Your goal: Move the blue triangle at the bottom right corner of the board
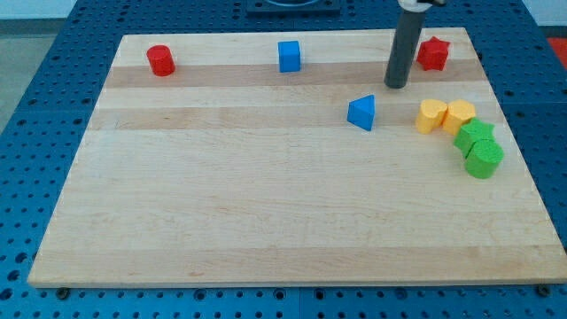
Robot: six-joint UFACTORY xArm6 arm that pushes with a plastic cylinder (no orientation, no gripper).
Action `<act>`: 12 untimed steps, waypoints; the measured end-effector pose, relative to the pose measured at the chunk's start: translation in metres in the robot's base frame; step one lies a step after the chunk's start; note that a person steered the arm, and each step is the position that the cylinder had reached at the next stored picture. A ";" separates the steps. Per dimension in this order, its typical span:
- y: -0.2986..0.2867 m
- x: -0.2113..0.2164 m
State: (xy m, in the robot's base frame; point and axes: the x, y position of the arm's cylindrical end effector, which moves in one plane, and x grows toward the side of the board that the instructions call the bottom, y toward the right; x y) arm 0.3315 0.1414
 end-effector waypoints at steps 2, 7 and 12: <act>-0.019 0.017; -0.064 0.144; -0.093 0.131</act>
State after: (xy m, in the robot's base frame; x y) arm 0.4621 0.0480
